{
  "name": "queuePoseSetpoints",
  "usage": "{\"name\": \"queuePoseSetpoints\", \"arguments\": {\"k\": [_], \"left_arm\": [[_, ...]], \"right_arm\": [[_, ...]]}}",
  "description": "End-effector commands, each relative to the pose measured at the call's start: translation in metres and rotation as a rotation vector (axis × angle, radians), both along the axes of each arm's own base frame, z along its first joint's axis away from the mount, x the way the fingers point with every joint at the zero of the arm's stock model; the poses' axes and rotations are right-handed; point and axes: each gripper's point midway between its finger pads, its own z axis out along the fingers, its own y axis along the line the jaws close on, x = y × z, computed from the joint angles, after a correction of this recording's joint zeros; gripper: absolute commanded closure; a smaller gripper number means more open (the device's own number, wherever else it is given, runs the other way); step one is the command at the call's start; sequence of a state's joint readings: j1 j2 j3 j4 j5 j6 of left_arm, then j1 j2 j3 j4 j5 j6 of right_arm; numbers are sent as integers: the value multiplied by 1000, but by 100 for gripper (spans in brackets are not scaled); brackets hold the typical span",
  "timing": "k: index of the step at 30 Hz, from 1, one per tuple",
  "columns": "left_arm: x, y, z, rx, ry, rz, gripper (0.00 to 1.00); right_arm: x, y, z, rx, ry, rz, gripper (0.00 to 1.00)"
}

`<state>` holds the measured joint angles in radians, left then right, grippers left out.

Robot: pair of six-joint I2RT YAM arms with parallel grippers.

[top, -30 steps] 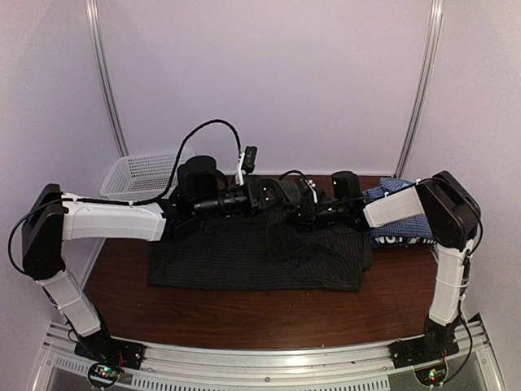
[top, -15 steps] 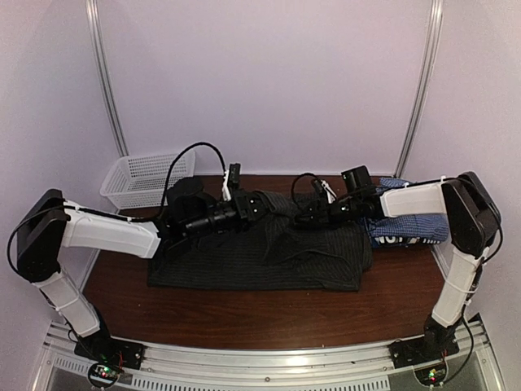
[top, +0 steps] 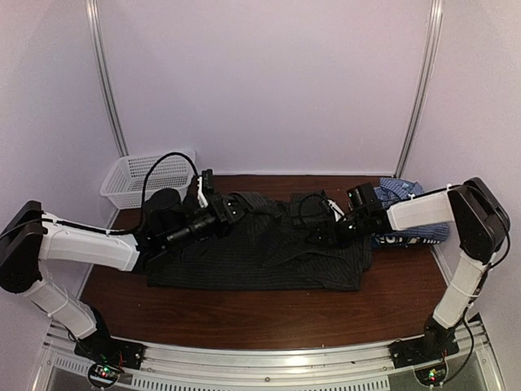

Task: Fold and stack the long sleeve shirts
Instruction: Place the sleeve of the 1/3-folded shirt.

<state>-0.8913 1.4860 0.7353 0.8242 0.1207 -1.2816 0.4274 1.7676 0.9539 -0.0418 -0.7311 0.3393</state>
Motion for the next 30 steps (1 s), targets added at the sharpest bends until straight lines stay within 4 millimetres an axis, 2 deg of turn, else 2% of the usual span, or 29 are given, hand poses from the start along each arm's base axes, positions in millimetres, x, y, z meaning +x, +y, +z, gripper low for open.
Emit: {"name": "queuePoseSetpoints", "arguments": {"k": [1,7,11,17,21,30], "left_arm": [[0,16,4,-52,7,61,100],[-5,34,-26,-36,76,99,100],[-4,53,-42,-20,111,165,100],[-1,84,-58,15,133,238,97],[3,100,-73,90,143,265,93],[-2,138,-129,251,207,319,80]], "right_arm": [[-10,-7,8,-26,-55,-18,24],[-28,-15,-7,-140,-67,-42,24],[-34,-25,-14,-249,-105,-74,25],[-43,-34,-20,-315,-127,-99,26],[-45,-37,-24,-345,-133,-109,26],[-52,-30,-34,-395,-140,-97,27]]}}
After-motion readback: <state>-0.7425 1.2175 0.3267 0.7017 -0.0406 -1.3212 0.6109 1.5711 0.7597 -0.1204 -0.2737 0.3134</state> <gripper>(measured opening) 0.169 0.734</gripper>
